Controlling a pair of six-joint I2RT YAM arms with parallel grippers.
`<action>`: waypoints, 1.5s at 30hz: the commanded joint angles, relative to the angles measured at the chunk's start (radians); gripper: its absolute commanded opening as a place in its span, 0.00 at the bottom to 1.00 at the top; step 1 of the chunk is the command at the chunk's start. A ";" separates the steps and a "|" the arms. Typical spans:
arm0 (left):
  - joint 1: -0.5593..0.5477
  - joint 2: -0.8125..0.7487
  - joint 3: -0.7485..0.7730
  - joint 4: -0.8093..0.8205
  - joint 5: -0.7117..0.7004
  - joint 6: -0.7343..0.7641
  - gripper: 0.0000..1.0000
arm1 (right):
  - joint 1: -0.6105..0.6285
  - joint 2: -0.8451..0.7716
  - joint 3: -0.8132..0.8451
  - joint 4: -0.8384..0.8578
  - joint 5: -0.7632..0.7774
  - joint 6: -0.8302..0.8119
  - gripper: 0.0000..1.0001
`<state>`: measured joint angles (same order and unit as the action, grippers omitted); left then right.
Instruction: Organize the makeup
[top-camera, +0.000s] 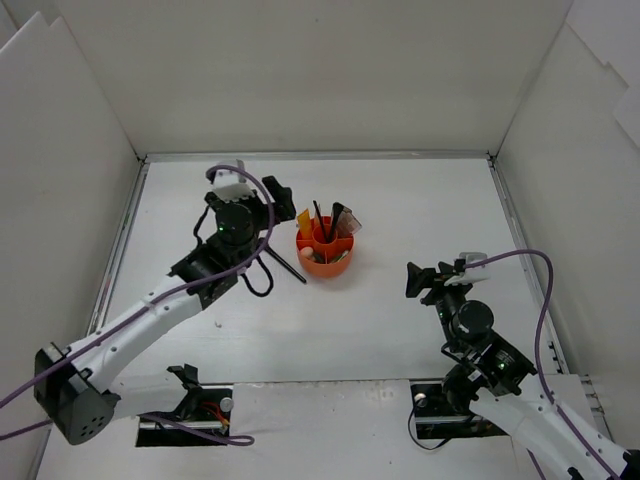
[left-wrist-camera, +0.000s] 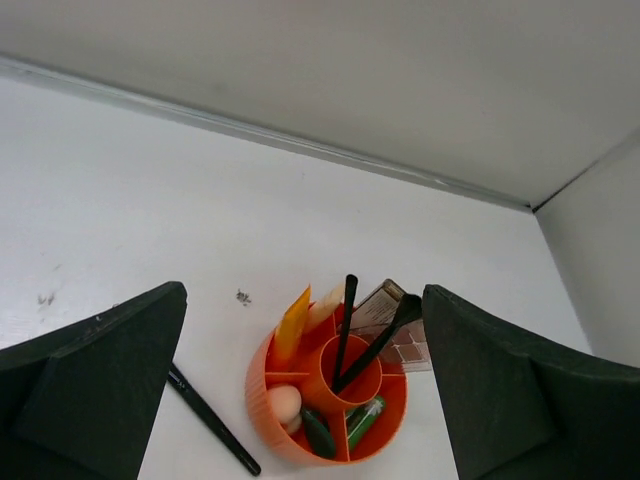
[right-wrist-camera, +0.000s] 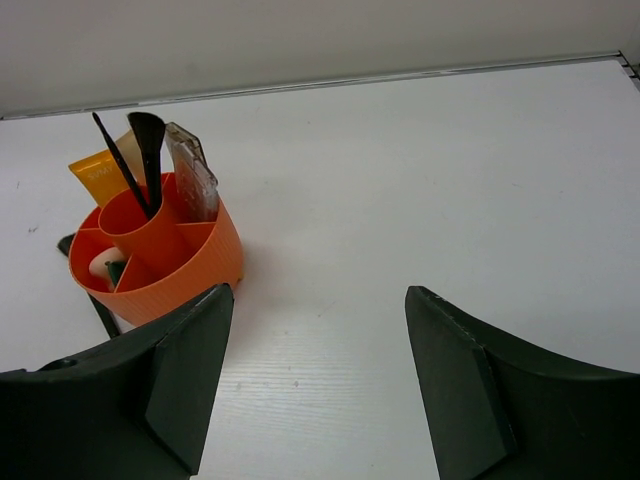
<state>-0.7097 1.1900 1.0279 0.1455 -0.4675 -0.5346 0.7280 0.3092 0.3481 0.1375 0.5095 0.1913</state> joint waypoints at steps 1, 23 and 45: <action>0.044 -0.064 0.077 -0.306 -0.106 -0.220 0.99 | 0.004 0.051 0.051 0.068 -0.009 -0.015 0.66; 0.285 0.353 0.264 -0.837 0.386 -0.547 0.78 | 0.007 0.206 0.158 0.025 -0.112 -0.052 0.64; 0.357 0.750 0.452 -0.840 0.544 -0.732 0.67 | 0.007 0.099 0.103 0.020 -0.068 -0.044 0.64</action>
<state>-0.3634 1.9381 1.4338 -0.6693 0.0612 -1.2201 0.7284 0.4114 0.4492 0.0917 0.4068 0.1410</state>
